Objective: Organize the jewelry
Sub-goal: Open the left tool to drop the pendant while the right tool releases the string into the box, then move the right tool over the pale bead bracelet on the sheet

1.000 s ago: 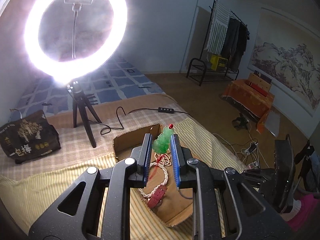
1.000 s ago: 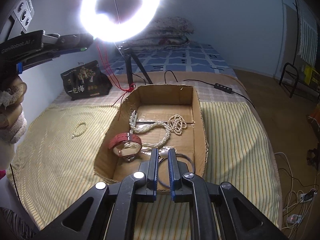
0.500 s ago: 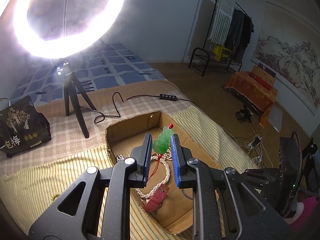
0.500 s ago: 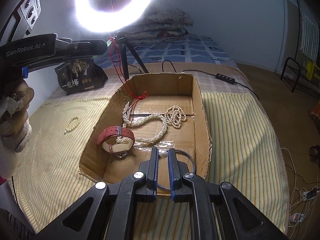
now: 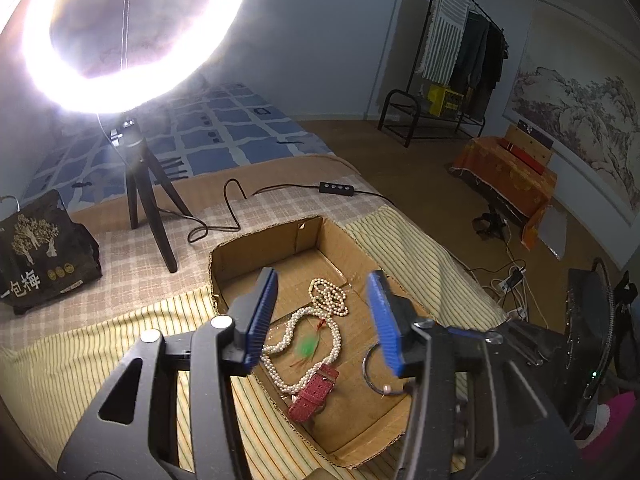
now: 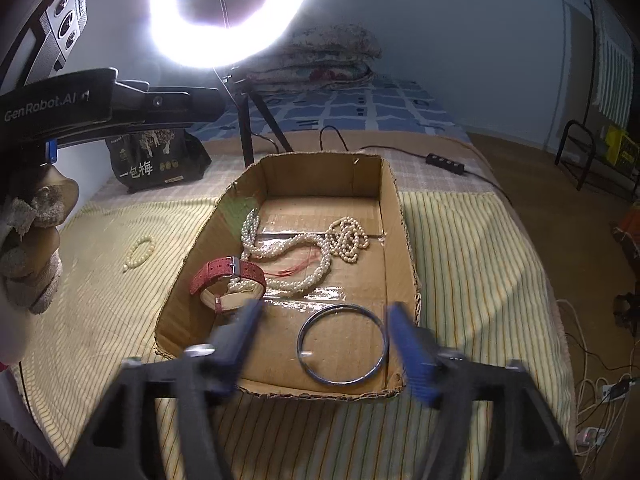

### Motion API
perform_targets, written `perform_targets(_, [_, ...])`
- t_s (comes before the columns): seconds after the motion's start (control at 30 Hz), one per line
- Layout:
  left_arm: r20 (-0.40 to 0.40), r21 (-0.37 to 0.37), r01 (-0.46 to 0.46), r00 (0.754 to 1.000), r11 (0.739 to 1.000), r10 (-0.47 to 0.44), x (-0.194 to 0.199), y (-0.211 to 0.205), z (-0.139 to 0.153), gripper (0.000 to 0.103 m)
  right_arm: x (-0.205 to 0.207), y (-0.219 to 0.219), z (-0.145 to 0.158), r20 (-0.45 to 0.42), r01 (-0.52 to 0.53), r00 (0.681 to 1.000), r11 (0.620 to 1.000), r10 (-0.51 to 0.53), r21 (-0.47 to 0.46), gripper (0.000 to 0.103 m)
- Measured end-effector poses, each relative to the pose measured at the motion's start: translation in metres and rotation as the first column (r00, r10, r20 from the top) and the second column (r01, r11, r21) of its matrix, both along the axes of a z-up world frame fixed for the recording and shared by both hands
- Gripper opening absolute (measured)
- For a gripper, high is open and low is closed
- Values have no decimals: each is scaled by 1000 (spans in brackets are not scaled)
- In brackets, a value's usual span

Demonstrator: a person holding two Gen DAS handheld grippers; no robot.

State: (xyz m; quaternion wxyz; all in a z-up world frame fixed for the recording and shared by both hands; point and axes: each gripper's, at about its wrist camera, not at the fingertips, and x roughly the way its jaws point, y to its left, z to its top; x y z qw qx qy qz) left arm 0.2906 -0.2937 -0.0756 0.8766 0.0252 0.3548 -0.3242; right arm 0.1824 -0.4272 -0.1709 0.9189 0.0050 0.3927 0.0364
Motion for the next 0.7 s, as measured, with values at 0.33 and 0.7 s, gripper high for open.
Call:
perform_targets(0.33, [5, 2, -25, 1000, 1000, 25, -3, 16, 1, 61, -1, 18, 0, 5, -17, 1000, 999, 17, -46, 94])
perform_targets(0.7, [19, 25, -105, 994, 994, 105, -10, 93, 3, 62, 1, 35, 14, 16, -36, 999, 999, 36, -4, 94])
